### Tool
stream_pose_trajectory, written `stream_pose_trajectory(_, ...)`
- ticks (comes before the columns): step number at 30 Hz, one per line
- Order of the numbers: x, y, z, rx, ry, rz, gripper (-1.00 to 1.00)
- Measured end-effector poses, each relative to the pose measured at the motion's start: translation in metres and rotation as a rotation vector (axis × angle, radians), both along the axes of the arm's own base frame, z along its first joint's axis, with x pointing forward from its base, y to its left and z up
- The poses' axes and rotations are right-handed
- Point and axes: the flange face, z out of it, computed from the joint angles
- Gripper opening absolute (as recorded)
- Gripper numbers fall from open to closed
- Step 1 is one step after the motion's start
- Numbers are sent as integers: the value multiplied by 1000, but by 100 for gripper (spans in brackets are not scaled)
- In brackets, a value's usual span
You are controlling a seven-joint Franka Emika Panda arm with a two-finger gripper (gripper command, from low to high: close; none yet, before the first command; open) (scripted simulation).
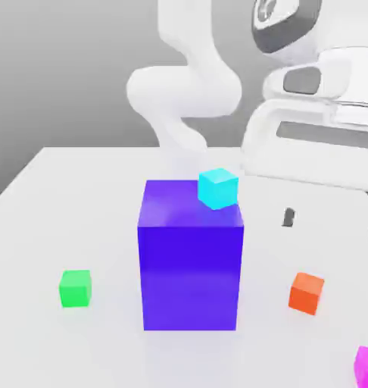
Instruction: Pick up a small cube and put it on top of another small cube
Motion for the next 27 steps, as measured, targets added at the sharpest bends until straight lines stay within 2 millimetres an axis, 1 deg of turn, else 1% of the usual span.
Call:
stream_pose_trajectory(3,0,21,-46,18,59,-15,0)
stream_pose_trajectory(6,-7,45,-91,43,118,-28,0)
stream_pose_trajectory(9,-18,70,-132,75,178,-40,0)
stream_pose_trajectory(12,-34,95,-169,112,239,-55,0)
stream_pose_trajectory(14,-39,103,-197,127,259,-62,0)
stream_pose_trajectory(16,-40,105,-229,130,264,-64,0)
stream_pose_trajectory(17,-41,105,-242,130,265,-63,-100)
stream_pose_trajectory(22,-41,106,-241,132,264,-63,-100)
stream_pose_trajectory(23,-41,106,-248,131,264,-63,-100)
stream_pose_trajectory(24,-41,106,-242,132,264,-63,-100)
stream_pose_trajectory(25,-41,106,-231,133,264,-64,-100)
stream_pose_trajectory(27,-41,106,-202,132,264,-64,-100)
